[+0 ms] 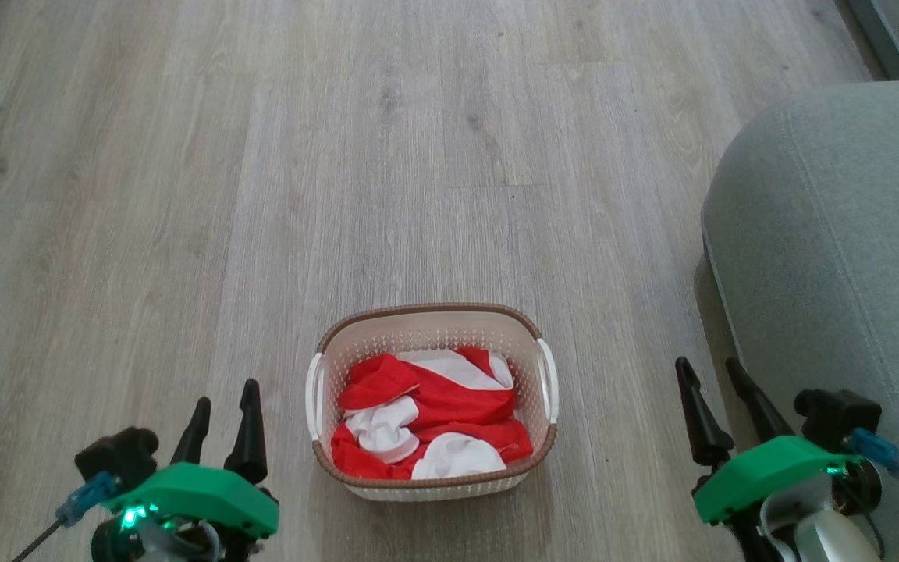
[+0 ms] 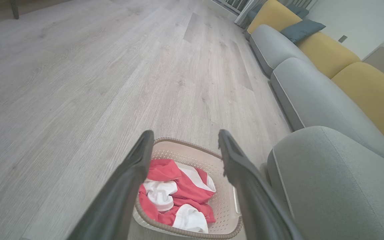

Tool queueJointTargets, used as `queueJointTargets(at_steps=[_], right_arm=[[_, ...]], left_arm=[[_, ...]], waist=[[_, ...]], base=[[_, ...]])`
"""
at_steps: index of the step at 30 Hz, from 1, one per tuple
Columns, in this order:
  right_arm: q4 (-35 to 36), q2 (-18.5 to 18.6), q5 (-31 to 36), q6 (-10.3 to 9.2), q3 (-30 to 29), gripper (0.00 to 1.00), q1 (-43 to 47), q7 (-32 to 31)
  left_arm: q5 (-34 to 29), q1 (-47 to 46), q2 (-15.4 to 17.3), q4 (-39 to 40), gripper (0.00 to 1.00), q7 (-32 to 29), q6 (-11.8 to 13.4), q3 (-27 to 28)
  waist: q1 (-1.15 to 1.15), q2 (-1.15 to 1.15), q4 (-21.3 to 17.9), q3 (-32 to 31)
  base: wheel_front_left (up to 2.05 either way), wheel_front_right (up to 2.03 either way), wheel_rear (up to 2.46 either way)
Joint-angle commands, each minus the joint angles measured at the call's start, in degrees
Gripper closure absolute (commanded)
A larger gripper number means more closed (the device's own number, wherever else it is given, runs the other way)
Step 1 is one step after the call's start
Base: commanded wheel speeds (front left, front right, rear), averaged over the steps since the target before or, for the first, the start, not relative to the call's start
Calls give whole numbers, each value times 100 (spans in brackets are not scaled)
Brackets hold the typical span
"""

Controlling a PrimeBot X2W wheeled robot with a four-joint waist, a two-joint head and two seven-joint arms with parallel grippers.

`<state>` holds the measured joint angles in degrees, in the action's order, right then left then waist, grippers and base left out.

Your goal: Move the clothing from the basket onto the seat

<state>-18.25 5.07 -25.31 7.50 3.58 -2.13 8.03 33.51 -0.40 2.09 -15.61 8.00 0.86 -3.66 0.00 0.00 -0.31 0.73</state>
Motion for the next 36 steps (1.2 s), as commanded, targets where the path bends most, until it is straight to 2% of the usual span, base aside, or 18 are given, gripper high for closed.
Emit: queueJointTargets(at_steps=[1,36], right_arm=[[153,118,214,-1,130,0,-312,99],[-44,200,1979,-1,271,0,-417,690]], left_arm=[[-223,-244,59,238,0,106,50,82],[-2361,-249,78,314,0,693,238,4]], waist=[[0,0,-3,1],[0,0,-68,49]], base=[[0,0,0],[0,0,0]])
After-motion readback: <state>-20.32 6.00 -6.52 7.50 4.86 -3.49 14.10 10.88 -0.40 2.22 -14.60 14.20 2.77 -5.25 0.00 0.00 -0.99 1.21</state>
